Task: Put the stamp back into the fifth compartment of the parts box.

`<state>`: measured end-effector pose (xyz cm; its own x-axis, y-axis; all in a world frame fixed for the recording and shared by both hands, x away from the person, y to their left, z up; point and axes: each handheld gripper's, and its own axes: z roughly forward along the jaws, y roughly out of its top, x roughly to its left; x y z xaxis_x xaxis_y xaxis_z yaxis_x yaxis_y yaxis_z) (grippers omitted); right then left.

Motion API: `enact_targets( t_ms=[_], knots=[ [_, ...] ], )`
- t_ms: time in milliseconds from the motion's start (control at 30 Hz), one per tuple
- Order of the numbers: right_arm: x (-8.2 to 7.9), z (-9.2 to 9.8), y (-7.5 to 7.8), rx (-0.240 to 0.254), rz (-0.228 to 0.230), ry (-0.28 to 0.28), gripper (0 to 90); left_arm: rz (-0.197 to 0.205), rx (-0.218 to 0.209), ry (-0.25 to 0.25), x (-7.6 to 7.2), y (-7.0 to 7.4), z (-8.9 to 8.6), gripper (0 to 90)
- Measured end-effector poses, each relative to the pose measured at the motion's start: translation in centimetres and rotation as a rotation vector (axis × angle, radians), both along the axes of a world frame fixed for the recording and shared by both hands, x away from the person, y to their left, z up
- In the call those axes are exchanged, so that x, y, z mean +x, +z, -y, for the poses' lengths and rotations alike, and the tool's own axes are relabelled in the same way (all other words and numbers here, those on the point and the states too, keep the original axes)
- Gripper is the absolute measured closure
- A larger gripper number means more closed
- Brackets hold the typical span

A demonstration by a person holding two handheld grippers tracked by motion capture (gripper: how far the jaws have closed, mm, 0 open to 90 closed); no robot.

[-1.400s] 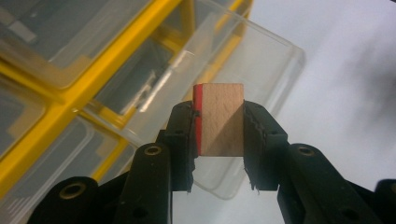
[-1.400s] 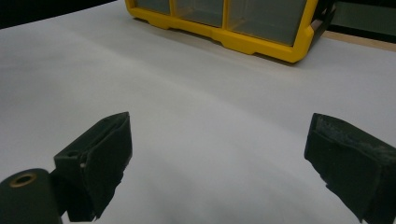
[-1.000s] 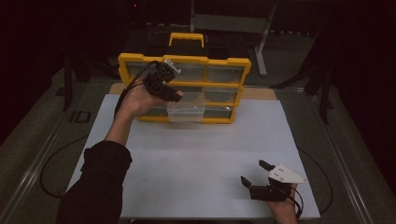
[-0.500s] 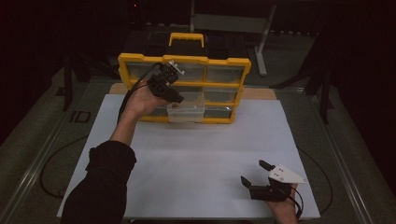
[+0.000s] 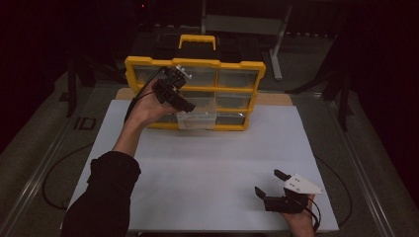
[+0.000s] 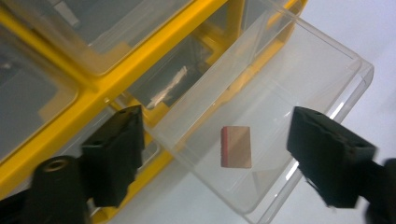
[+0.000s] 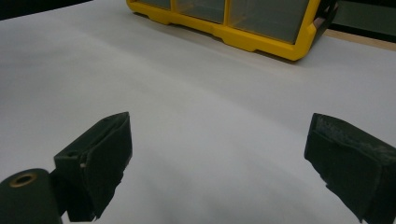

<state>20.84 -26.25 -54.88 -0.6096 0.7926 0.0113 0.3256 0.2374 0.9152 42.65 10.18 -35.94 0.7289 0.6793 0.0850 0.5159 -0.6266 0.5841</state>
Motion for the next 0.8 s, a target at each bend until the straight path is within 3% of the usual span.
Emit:
enact_targets(
  t_ms=[100,467,600,667,800],
  knots=[
    [0.0,0.0,0.0,-0.005,0.0,0.004,7.5,0.008,-0.034,0.013,-0.5,0.0,-0.6,15.3],
    [0.0,-0.1,-0.1,-0.006,0.001,0.006,7.5,0.027,-0.093,0.029,-2.3,-1.0,-3.2,1.8],
    [0.0,-0.1,-0.1,-0.008,0.001,0.005,7.5,0.044,-0.091,0.033,-2.9,-1.3,-3.6,0.9],
    [0.0,-0.1,-0.1,-0.007,0.001,0.005,7.5,0.072,-0.054,0.048,-3.7,-1.8,-4.0,0.9],
    [0.0,-0.1,-0.1,-0.006,0.0,0.005,7.5,0.085,-0.065,0.051,-4.5,-2.4,-4.4,0.9]
  ],
)
